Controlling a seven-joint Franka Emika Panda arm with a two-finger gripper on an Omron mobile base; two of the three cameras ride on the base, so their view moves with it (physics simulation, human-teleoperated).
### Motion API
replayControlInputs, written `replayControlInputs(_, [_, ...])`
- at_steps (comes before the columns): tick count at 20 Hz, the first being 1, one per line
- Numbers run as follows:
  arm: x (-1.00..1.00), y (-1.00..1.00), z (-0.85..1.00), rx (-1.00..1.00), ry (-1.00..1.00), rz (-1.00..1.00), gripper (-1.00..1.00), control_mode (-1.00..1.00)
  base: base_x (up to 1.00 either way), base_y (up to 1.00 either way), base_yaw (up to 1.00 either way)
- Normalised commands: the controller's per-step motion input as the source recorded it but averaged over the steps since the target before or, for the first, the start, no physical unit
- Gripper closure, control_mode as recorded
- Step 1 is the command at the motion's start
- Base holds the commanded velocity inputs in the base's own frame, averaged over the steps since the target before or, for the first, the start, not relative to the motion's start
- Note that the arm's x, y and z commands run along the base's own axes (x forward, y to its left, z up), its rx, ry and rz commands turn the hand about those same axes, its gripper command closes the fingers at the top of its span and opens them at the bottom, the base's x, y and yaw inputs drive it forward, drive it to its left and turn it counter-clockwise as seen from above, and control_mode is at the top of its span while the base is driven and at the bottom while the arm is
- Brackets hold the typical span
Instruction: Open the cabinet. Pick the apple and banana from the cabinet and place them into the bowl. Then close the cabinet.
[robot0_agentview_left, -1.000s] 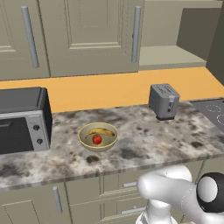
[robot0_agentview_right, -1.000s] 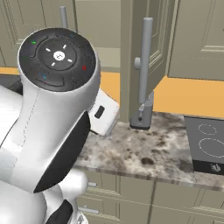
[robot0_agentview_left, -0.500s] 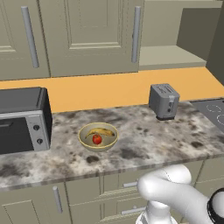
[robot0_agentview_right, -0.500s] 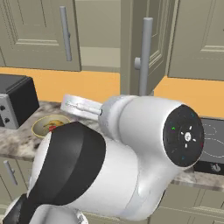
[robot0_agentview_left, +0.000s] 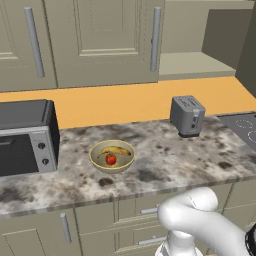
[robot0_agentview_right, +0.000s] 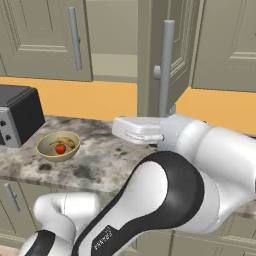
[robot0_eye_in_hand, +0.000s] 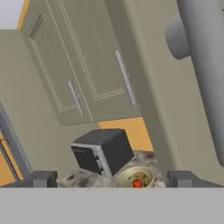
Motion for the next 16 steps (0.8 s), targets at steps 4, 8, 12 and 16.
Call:
replayControlInputs(4, [0.96,-0.14,-0.04,0.08,-0.23,0.21,-1.0,-1.0,0.0,0.0,0.0])
replayControlInputs(8, [1.0,0.05,-0.24,0.12,-0.2,0.19,-1.0,-1.0,0.0,0.0,0.0])
replayControlInputs(12, [1.0,0.64,-0.25,0.1,-0.21,0.06,-1.0,-1.0,0.0,0.0,0.0])
replayControlInputs(16, [1.0,0.98,-0.1,0.07,-0.18,0.0,-1.0,-1.0,0.0,0.0,0.0])
